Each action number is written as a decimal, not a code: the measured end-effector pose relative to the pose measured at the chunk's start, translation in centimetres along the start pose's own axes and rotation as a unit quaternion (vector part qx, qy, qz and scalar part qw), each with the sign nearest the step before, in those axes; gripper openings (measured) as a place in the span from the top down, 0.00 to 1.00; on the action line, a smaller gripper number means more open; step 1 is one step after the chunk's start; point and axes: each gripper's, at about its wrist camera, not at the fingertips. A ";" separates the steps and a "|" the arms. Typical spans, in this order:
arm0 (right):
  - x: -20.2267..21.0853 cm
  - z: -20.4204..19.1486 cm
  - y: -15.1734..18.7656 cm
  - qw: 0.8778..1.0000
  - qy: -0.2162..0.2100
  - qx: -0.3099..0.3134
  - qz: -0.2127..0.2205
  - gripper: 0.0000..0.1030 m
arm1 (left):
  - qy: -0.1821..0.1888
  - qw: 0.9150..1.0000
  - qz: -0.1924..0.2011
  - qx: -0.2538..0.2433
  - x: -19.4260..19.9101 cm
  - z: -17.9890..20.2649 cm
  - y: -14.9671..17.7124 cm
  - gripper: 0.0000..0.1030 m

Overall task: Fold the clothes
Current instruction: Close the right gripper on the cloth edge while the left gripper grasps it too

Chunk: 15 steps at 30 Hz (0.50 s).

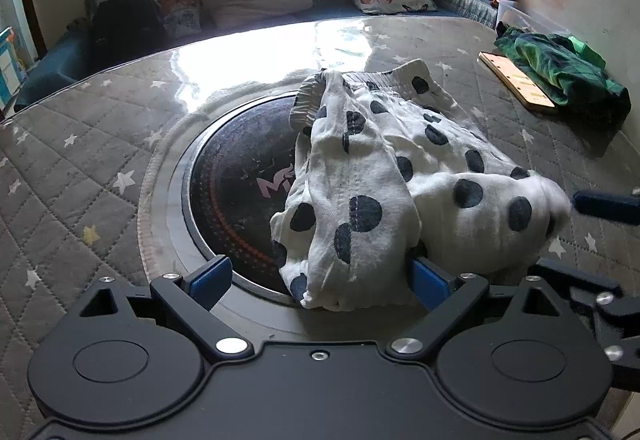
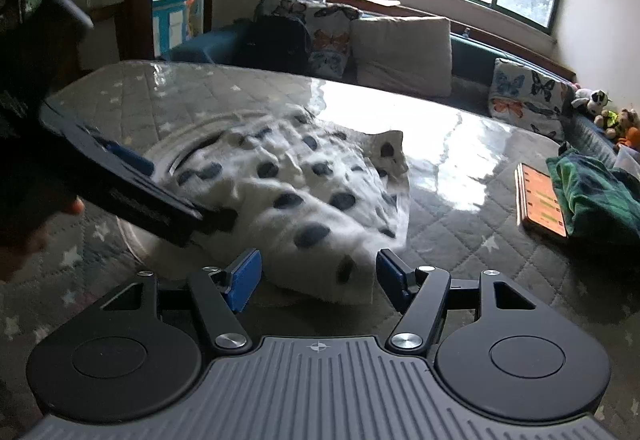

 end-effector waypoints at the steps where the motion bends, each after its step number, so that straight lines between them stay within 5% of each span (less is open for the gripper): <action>1: 0.2 -0.2 -0.2 1.000 -0.001 0.002 0.003 0.37 | 0.000 1.000 0.000 -0.001 0.0 0.0 0.0 0.07; 6: 0.1 -1.3 -1.2 0.999 -0.009 0.028 0.020 0.36 | -0.005 1.000 0.003 0.004 0.1 -0.1 0.1 0.03; 15: -4.2 -0.7 -1.1 0.999 -0.037 0.001 -0.021 0.36 | -0.011 1.000 0.009 0.014 0.3 -1.4 -0.2 0.03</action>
Point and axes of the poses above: each gripper's, at about its wrist camera, not at the fingertips, and x roughly against the way its jaws point, z to its right, y to its underside, and after that the axes turned 4 degrees about -y, right-handed
